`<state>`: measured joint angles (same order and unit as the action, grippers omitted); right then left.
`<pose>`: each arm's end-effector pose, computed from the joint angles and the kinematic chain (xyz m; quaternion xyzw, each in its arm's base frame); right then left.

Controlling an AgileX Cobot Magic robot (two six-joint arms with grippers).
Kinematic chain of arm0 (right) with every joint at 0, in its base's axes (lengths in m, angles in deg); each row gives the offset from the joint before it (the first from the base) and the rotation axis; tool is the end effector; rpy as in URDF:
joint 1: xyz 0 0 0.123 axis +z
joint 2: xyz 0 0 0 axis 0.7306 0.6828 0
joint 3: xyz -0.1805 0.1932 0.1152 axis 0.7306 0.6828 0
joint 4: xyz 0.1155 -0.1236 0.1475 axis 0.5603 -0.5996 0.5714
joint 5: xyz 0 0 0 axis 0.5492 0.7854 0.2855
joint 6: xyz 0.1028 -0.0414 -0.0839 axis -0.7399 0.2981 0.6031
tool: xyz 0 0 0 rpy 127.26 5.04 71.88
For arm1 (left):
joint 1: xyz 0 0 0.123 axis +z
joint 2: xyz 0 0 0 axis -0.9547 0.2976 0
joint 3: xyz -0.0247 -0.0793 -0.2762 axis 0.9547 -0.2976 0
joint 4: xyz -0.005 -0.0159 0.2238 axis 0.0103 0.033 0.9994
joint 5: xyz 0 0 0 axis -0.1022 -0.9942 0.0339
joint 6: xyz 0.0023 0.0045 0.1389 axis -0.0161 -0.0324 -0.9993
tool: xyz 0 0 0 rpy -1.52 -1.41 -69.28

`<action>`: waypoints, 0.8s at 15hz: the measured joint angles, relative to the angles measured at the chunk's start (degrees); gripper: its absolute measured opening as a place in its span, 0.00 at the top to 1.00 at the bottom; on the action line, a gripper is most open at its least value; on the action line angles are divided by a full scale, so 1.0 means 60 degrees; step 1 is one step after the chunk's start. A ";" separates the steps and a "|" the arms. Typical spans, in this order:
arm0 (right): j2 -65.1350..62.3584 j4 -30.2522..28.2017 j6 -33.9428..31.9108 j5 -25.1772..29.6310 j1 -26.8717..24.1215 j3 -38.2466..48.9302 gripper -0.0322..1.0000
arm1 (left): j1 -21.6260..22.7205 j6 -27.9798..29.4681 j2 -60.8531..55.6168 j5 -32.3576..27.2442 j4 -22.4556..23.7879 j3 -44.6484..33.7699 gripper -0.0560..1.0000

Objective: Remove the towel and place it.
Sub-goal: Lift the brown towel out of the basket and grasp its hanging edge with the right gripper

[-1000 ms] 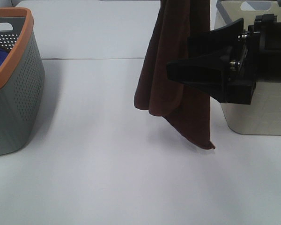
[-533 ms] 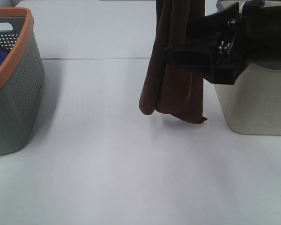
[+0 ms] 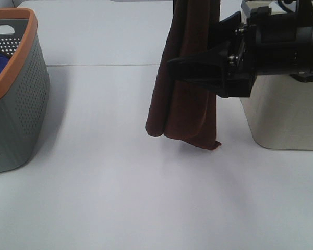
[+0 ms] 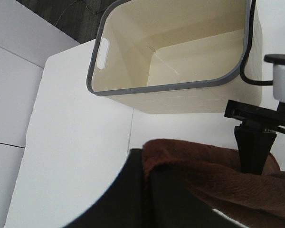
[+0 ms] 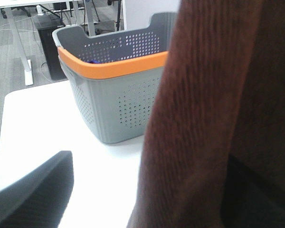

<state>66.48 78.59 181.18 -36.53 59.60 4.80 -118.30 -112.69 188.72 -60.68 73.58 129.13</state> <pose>0.2630 0.1479 0.2454 -0.3698 0.7445 0.2661 0.4880 0.2900 -0.3114 0.4366 0.6453 0.5928 -0.0281 0.4810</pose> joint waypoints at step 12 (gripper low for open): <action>0.0678 -0.2215 -0.2483 0.0649 0.0000 0.0057 0.36 | 0.0000 0.0010 0.0000 0.0000 0.0000 0.0000 0.95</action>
<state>70.54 65.29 166.29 -32.63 59.60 5.15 -118.30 -112.64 188.72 -60.68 73.58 129.13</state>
